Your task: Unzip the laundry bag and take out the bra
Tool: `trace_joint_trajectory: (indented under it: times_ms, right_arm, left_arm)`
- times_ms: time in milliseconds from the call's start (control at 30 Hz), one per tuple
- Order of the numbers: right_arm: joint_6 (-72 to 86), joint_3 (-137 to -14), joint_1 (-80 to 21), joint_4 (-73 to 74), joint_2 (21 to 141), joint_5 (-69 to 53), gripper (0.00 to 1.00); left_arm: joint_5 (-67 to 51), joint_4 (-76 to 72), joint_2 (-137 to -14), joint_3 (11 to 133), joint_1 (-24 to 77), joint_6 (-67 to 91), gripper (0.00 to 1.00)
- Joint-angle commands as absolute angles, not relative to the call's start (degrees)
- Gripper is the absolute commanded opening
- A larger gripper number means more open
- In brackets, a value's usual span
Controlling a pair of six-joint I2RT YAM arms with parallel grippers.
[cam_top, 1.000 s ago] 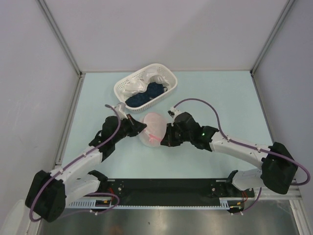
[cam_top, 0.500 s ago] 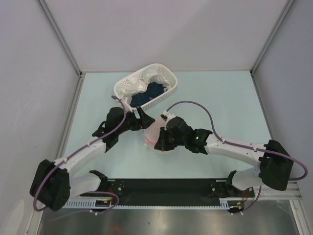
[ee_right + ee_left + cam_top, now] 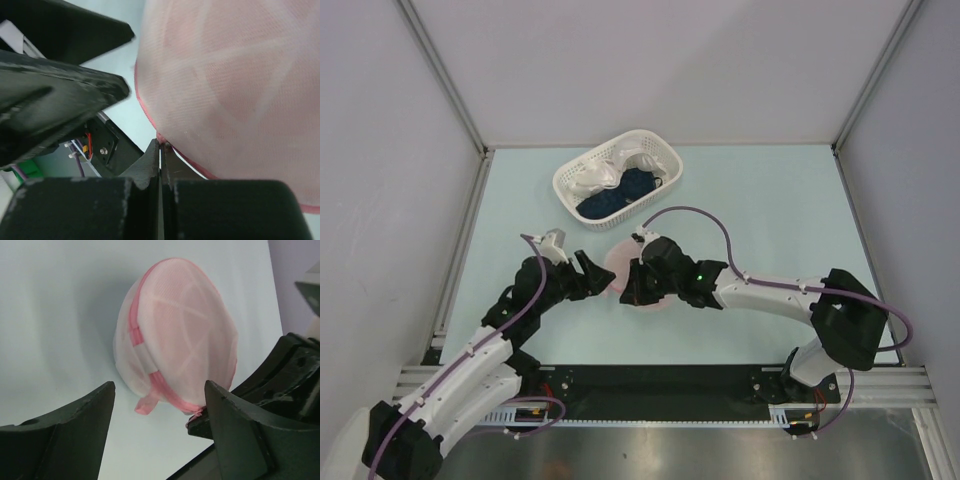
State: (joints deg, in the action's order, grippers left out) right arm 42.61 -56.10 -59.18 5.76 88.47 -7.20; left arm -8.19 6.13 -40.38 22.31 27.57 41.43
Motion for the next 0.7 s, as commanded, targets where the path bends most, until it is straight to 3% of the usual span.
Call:
trace_joint_trajectory:
  times_ms: [0, 100, 200, 300, 333, 400, 667]
  right_arm:
    - [42.6, -59.2, -59.9, 1.1, 89.7, -9.1, 0.0]
    - [42.5, -59.8, -60.4, 0.9, 90.0, -9.4, 0.0]
    - [42.2, -60.3, -60.6, 1.1, 90.4, -9.3, 0.0]
    - [42.3, -60.3, -60.7, 1.6, 90.7, -9.3, 0.0]
    - [42.4, -60.2, -60.7, 1.6, 90.8, -9.2, 0.0]
    - [42.2, -60.1, -60.8, 1.9, 90.9, -9.1, 0.0]
    - [42.2, -59.4, -60.8, 3.2, 90.6, -8.0, 0.0]
  left_arm:
    - [-9.9, 4.7, -39.6, 20.5, 27.7, 45.3, 0.76]
    - [-11.1, 2.8, -42.0, 20.2, 27.7, 45.7, 0.7]
    - [-11.6, 1.3, -44.0, 20.4, 27.8, 46.1, 0.57]
    - [-11.0, 0.6, -44.1, 20.5, 27.8, 46.4, 0.28]
    - [-10.3, 0.5, -44.0, 20.5, 27.8, 46.6, 0.12]
    - [-10.0, 0.5, -44.1, 20.7, 27.8, 46.7, 0.03]
    - [-9.0, 0.2, -45.1, 20.6, 27.8, 46.9, 0.0]
